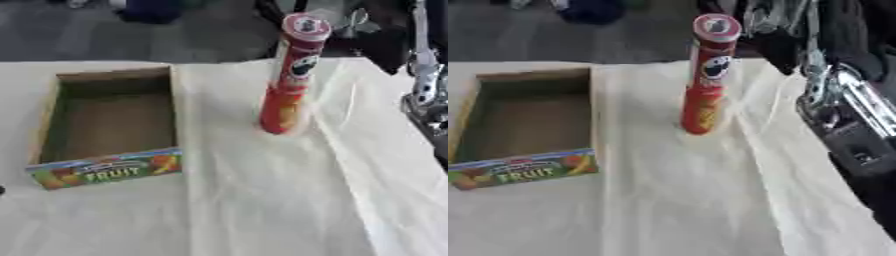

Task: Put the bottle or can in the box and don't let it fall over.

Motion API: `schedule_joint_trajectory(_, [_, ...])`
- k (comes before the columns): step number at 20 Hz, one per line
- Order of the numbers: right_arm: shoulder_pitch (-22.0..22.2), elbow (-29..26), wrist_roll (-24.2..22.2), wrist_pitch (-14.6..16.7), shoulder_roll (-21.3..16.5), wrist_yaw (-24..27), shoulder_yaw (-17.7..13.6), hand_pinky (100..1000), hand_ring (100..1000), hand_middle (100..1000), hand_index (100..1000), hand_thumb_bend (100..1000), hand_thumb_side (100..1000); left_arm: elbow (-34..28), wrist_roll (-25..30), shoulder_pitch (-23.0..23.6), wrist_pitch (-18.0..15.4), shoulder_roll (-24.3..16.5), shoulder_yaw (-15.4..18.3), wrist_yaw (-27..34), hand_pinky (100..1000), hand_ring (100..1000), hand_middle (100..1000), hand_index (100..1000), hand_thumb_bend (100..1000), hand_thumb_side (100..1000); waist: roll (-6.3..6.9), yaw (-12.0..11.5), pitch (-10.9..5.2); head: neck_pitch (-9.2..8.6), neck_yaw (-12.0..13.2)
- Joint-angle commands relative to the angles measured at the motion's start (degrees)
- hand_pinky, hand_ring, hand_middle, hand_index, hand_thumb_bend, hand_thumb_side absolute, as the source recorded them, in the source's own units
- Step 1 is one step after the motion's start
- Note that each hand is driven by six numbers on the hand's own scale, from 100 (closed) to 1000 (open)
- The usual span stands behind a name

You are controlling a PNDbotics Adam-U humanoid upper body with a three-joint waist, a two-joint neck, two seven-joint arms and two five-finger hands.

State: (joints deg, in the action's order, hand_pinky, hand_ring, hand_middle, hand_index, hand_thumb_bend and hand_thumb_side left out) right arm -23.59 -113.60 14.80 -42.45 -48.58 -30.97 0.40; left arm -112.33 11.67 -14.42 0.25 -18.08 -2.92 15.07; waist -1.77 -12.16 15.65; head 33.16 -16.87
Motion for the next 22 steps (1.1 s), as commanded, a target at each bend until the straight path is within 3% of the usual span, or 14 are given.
schedule_joint_trajectory(1, [-0.2,-1.0,0.5,-0.1,-1.0,0.1,-0.6,618,883,902,913,100,696,-1.0,0.1,-0.2,0.0,-0.5,0.6,-0.2,539,875,852,816,151,780,-0.02,0.0,-1.03,0.48,-0.1])
schedule_joint_trajectory(10, [-1.0,-1.0,-2.9,-1.1,-1.1,-0.8,0.1,654,916,947,950,100,736,-1.0,0.2,-0.2,0.1,-0.5,0.5,-0.4,538,876,852,816,154,785,-0.21,0.1,-0.77,0.1,-0.3])
schedule_joint_trajectory(16, [-5.1,-1.0,-12.4,-5.2,-3.0,-3.1,2.2,728,955,977,991,100,687,-0.8,0.5,-0.2,0.2,-0.5,0.3,-0.4,538,876,852,816,156,788,-0.26,0.0,-0.85,-0.04,-1.3])
schedule_joint_trajectory(18, [-6.7,-1.0,-15.9,-6.4,-3.7,-3.9,2.7,728,948,967,990,100,809,-0.7,0.6,-0.1,0.3,-0.5,0.2,-0.4,538,876,852,816,157,791,-0.29,0.0,-0.93,-0.16,-1.5])
schedule_joint_trajectory(22, [-9.2,-1.0,-21.5,-9.2,-4.6,-6.3,3.7,750,942,959,977,100,870,-0.6,0.7,0.0,0.3,-0.5,0.1,-0.4,537,877,852,815,155,790,-0.33,0.0,-1.11,-0.17,-1.5])
